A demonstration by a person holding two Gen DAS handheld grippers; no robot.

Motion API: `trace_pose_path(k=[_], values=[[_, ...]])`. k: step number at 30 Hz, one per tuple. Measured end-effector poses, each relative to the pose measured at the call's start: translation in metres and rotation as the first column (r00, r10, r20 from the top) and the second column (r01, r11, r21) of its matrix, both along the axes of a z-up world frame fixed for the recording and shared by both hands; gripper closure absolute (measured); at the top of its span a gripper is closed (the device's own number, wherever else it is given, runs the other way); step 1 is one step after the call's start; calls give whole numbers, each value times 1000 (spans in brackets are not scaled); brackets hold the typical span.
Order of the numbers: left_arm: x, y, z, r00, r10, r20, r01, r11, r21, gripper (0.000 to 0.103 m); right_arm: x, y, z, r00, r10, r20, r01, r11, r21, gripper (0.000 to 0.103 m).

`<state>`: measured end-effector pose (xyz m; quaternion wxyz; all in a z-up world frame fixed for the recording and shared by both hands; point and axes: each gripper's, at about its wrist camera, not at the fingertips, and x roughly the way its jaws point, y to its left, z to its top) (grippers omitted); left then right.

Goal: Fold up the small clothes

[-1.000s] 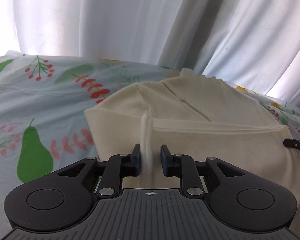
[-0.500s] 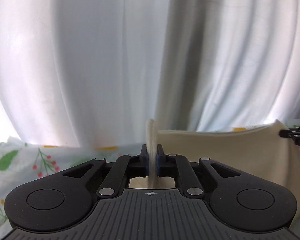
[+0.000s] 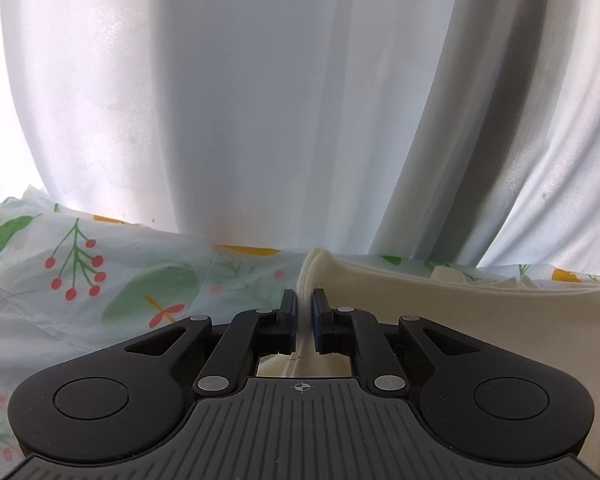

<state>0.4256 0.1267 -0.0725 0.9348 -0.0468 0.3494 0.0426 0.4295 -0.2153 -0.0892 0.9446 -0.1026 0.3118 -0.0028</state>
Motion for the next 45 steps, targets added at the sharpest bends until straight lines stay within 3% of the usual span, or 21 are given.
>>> trace_pose_path(k=[2, 5, 6, 9, 13, 18, 20, 22, 23, 25, 28, 34, 36, 38, 41, 45], values=[[-6, 4, -2, 1000, 4, -18, -4, 1000, 9, 83, 2, -2, 0, 1000, -12, 2, 12, 1000, 1, 97], [-29, 14, -2, 997, -48, -59, 43, 996, -80, 72, -17, -16, 13, 999, -36, 5, 36, 995, 94, 85], [-45, 16, 1, 997, -62, -55, 56, 993, -107, 65, -32, -26, 19, 1000, -18, -6, 19, 987, 158, 81], [-95, 29, 3, 996, -75, -41, 67, 982, -175, 59, -81, -52, 23, 998, 36, -60, -17, 959, 283, 79], [-150, 38, 0, 994, -59, -91, 35, 969, -246, 56, -154, -72, 9, 991, 45, -123, -3, 947, 321, 79], [-183, 42, -17, 985, -56, -162, 6, 955, -295, 57, -186, -79, -8, 986, 43, -160, 16, 937, 349, 79], [-189, 42, -18, 985, -57, -160, 3, 947, -322, 67, -185, -77, -10, 986, 56, -159, 6, 931, 366, 81], [-189, 40, -17, 985, -60, -160, 7, 949, -315, 74, -182, -72, -13, 986, 71, -148, -14, 934, 357, 91], [-188, 40, -17, 986, -61, -158, 9, 950, -312, 82, -180, -68, -14, 986, 73, -148, -17, 938, 346, 94], [-188, 41, -12, 985, -56, -162, 3, 951, -308, 87, -181, -65, -10, 987, 70, -145, -16, 939, 344, 98], [-194, 42, 2, 993, -42, -108, 9, 956, -292, 90, -186, -76, 1, 992, 34, -121, 19, 912, 411, 98], [-189, 48, -12, 985, -7, -175, -42, 961, -273, 90, -181, -71, -14, 982, 0, -188, 48, 968, 248, 97], [-189, 53, -8, 985, 13, -175, -61, 960, -272, 72, -182, -62, -8, 986, -16, -165, 43, 987, 158, 83], [-190, 61, -4, 987, 26, -161, -75, 949, -308, 67, -185, -58, -2, 991, -39, -126, 53, 993, 104, 74], [-186, 71, -3, 987, 46, -153, -99, 927, -361, 66, -188, -54, 5, 995, -46, -90, 54, 994, 90, 74], [-179, 72, -2, 988, 53, -148, -103, 928, -357, 65, -191, -39, 13, 998, -14, -54, 20, 994, 106, 74]])
